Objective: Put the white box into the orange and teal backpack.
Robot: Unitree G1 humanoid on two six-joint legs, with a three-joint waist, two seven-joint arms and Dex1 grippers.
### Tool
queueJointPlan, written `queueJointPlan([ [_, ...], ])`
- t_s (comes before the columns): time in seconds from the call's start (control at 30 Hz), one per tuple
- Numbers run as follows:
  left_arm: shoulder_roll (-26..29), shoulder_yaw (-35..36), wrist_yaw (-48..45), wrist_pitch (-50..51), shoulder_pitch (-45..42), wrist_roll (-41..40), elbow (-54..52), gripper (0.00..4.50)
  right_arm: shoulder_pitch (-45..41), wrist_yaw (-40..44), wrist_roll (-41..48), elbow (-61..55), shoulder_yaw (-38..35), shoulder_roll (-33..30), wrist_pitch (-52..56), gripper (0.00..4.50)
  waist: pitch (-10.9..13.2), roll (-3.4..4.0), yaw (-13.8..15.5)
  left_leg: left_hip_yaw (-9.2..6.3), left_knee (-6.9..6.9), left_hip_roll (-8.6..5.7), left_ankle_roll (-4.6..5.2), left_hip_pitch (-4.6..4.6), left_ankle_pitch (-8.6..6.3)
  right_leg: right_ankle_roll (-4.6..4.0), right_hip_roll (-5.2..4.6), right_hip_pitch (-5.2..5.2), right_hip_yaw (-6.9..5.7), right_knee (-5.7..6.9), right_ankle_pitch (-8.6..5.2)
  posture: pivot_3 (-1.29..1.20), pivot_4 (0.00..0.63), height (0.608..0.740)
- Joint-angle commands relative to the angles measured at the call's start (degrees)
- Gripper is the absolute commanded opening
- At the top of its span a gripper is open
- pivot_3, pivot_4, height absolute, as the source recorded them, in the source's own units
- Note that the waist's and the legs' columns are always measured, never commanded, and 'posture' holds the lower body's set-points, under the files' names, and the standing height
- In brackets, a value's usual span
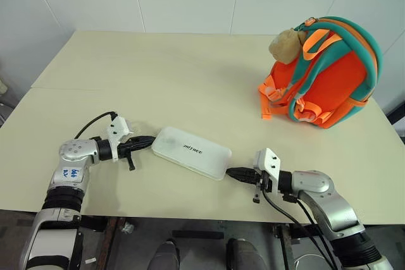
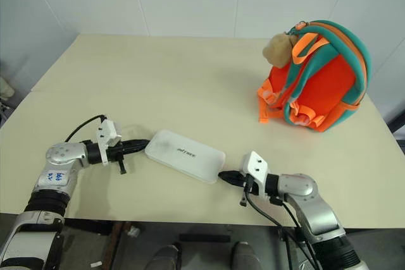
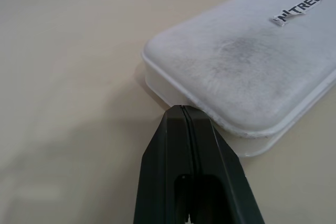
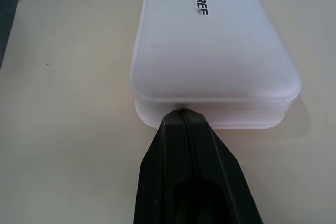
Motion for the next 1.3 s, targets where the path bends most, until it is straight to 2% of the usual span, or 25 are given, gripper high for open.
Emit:
queueJointPlan([
  [0.03,-2.0,-2.0,-2.1,0.0,-0.5,-0.3,-2.7,0.02,-2.2,0.0,0.1,0.4,-0.4,0.4,-1.9,0.0,0.0,0.0,0.0,0.0,0.0,0.0,0.0,0.0,0.0,0.0,0.0,0.0,0.0,0.0,0.01,0.0,0.15,0.74],
  [0.53,-6.4,-2.2,-1.3,4.0,5.5,-1.4,-12.1,0.02,-9.5,5.1,-1.7,12.2,-3.8,-3.6,-8.5,0.0,0.0,0.0,0.5,0.01,0.06,-0.01,0.01,0.0,0.02,0.03,0.01,0.04,0.05,-0.03,0.1,0.0,0.15,0.74],
  [0.8,-4.3,-0.3,0.2,8.0,5.6,-1.4,-13.0,0.02,-9.2,5.2,-1.1,12.2,-4.6,-3.2,-7.2,0.0,0.0,0.0,0.8,0.01,0.06,0.0,0.01,0.01,0.02,0.03,0.03,0.04,0.05,-0.02,0.1,0.0,0.15,0.74],
  [1.0,-0.2,2.3,1.7,9.6,6.1,-1.6,-12.7,1.9,-9.1,5.7,-0.3,11.7,-7.4,-6.4,-5.5,1.96,0.0,0.0,0.7,0.01,0.05,0.01,0.01,0.01,0.02,0.03,0.03,0.03,0.06,-0.03,0.1,0.0,0.15,0.74],
  [1.23,4.6,4.9,0.4,21.4,7.2,-6.3,-15.3,4.14,-9.7,8.2,2.3,10.7,-9.1,-10.4,-2.1,4.4,0.0,0.0,0.7,0.02,0.02,0.01,0.01,0.0,0.01,0.02,0.04,0.01,0.07,-0.06,0.1,0.0,0.15,0.74],
  [1.27,4.9,5.6,0.6,26.0,6.4,-8.1,-15.8,4.45,-10.0,9.0,2.7,10.4,-9.1,-11.1,-1.0,4.5,0.0,0.0,0.8,0.02,0.02,0.01,0.01,0.0,0.01,0.02,0.04,0.01,0.07,-0.06,0.1,0.0,0.15,0.74],
  [1.3,5.5,5.9,1.4,32.9,5.1,-9.6,-16.0,4.48,-10.5,10.3,3.6,9.8,-8.8,-12.0,1.0,4.5,0.0,0.0,0.8,0.02,0.02,0.01,0.01,-0.01,0.01,0.02,0.04,0.01,0.07,-0.07,0.1,0.0,0.15,0.74],
])
